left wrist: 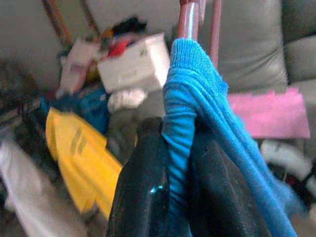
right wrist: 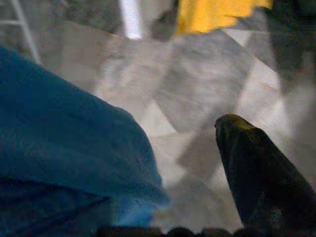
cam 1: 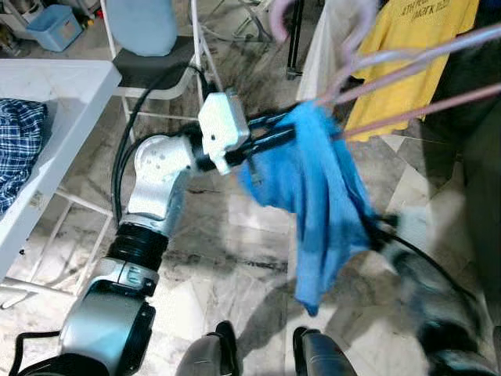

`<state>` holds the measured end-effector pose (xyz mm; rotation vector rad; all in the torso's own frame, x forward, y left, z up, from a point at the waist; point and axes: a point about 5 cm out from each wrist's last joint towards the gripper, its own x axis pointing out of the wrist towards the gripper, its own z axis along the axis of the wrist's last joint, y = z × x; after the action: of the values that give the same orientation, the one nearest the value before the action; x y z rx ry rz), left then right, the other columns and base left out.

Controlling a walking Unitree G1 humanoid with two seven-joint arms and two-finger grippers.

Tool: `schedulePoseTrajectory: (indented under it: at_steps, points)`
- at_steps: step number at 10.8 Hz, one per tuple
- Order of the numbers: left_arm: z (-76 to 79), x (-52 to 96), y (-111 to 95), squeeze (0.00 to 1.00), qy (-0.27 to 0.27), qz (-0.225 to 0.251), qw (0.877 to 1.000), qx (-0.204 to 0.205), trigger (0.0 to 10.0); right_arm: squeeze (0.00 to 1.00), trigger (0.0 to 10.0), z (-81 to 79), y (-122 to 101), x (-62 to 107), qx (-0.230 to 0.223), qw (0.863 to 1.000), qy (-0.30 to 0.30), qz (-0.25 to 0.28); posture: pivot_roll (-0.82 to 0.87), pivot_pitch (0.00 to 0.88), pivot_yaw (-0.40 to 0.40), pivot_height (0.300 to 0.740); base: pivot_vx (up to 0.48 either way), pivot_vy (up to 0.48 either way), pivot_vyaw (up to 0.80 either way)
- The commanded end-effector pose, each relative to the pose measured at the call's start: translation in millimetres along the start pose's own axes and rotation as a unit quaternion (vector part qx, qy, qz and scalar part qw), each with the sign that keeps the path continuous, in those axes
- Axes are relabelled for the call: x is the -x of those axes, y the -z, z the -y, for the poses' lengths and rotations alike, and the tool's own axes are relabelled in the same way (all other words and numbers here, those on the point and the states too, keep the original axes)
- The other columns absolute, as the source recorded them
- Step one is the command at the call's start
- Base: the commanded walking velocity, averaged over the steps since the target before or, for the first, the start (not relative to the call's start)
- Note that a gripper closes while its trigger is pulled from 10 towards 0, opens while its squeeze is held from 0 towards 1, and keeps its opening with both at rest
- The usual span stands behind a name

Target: Hang hanger

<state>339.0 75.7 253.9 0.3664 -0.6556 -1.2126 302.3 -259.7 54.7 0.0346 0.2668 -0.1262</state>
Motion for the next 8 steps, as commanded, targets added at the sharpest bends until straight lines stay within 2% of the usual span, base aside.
schedulePoseTrajectory:
  at_steps: [1, 2, 3, 4, 5, 7, 8]
  points:
    - [-8.1, 15.4, 2, 0.0, -0.037, -0.013, 0.999, -0.022, 0.0, 0.0, 0.0, 21.0, 13, 11.6, -0.009, 0.999, 0.029, -0.021, -0.16, 0.249, 0.125, 0.74, 0.0, 0.0, 0.0]
    - [1.2, 28.4, 22, 0.0, -0.043, -0.052, 0.998, -0.003, 0.0, 0.0, 0.0, 46.4, 5, 19.6, -0.007, 0.998, 0.06, -0.008, -0.18, 0.25, 0.128, 0.74, 0.0, 0.0, 0.0]
    - [16.9, 44.0, 42, 0.0, -0.023, -0.104, 0.994, -0.005, 0.0, 0.0, 0.0, 65.8, -12, 24.4, -0.002, 0.997, 0.082, 0.015, -0.19, 0.25, 0.129, 0.74, 0.0, 0.0, 0.0]
    - [27.0, 56.0, 55, 0.0, -0.017, -0.136, 0.991, 0.007, 0.0, 0.0, 0.0, 72.6, -27, 25.4, 0.004, 0.995, 0.088, 0.035, -0.2, 0.248, 0.13, 0.74, 0.0, 0.0, 0.0]
    - [39.3, 71.9, 70, 0.0, -0.02, -0.171, 0.985, 0.029, 0.0, 0.0, 0.0, 77.8, -50, 25.1, 0.014, 0.993, 0.092, 0.066, -0.21, 0.248, 0.129, 0.74, 0.0, 0.0, 0.0]
    - [56.8, 81.7, 80, 0.0, -0.014, -0.184, 0.982, 0.048, 0.0, 0.0, 0.0, 76.5, -86, 20.9, 0.017, 0.99, 0.091, 0.109, -0.21, 0.247, 0.123, 0.74, 0.0, 0.0, 0.0]
    - [65.7, 86.4, 85, 0.0, -0.003, -0.196, 0.979, 0.053, 0.0, 0.0, 0.0, 71.6, -96, 18.2, 0.023, 0.989, 0.082, 0.118, -0.21, 0.244, 0.119, 0.74, 0.0, 0.0, 0.0]
